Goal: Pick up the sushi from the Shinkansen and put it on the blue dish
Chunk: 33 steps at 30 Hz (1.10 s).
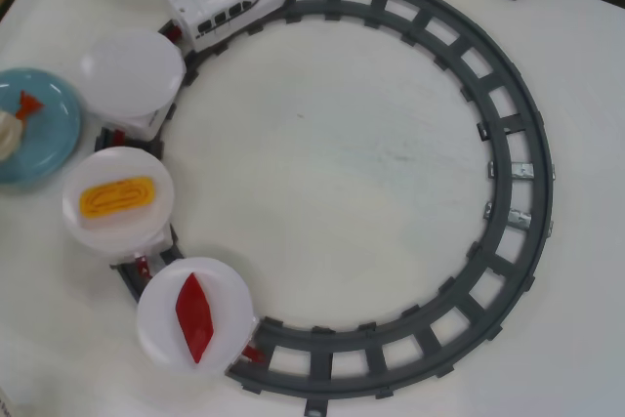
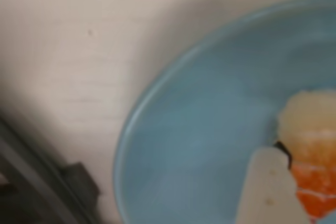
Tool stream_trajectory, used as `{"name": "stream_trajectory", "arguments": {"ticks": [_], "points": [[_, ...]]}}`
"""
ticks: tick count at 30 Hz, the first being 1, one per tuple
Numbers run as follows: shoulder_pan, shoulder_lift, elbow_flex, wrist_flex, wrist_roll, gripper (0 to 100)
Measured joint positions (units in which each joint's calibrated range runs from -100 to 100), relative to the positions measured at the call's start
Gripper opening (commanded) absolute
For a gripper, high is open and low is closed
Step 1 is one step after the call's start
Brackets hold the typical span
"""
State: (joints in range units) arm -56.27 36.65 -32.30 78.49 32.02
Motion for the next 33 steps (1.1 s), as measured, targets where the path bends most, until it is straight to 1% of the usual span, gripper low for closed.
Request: {"name": "stream_trajectory", "arguments": {"ticks": [8,13,17,23,26,30,33], "points": [[0.0,0.0,-1.5,0.1,0.0,32],[0.0,0.0,-9.4,0.9,-0.6,32],[0.0,0.0,-19.0,6.4,-1.9,32],[0.0,0.0,-34.3,17.5,-5.1,32],[0.0,0.0,-40.7,19.3,-7.9,32],[2.0,-0.6,-42.0,19.7,-10.3,32],[3.6,-3.4,-39.4,19.7,-12.3,32]]}}
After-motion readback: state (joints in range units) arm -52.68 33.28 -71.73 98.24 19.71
